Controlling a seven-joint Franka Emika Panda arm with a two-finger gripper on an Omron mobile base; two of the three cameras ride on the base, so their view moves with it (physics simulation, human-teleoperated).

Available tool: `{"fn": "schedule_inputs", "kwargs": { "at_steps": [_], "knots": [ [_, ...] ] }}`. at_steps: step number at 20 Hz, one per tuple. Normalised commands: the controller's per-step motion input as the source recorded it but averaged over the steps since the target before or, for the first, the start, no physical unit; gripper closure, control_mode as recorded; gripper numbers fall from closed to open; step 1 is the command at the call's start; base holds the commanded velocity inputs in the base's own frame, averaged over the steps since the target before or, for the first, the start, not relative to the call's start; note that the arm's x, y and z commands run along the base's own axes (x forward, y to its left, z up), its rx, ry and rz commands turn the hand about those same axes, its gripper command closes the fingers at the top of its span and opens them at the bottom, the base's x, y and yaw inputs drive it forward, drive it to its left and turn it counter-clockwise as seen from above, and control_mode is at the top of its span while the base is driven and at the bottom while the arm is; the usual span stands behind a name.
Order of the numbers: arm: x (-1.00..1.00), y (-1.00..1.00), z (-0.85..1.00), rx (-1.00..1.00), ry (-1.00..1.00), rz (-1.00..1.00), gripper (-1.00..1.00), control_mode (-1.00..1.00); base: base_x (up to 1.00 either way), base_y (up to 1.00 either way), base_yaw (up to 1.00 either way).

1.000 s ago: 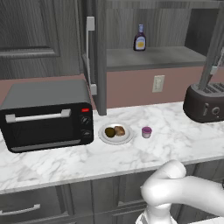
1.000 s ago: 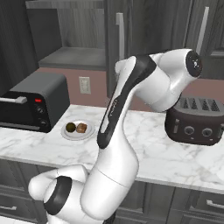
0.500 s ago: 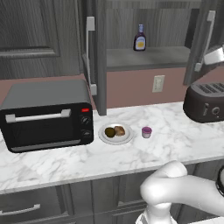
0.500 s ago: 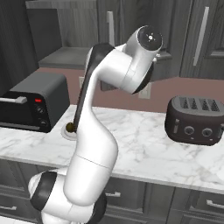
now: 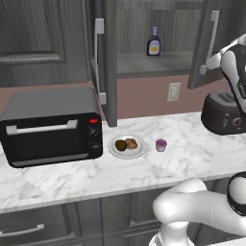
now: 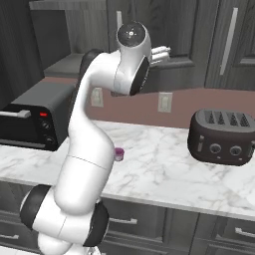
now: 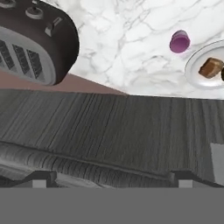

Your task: Pick the avocado and bread from the counter and place them on the plate. Then pick the jam from the cabinet and place it next to the plate. Lastly close the cabinet door.

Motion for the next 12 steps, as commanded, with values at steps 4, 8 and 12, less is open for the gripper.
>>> {"fn": "schedule_inputs", "kwargs": {
  "at_steps": [4, 8, 12],
  "knots": [
    [0.8, 0.0, -0.44, -0.25, 0.0, -0.16, -1.0, -1.0, 0.0, 0.0, 0.0],
    [0.75, 0.0, -0.4, -0.22, -0.02, -0.17, -1.0, -1.0, 0.0, 0.0, 0.0],
    [0.71, 0.0, -0.32, -0.19, -0.02, -0.18, -1.0, -1.0, 0.0, 0.0, 0.0]
  ]
}}
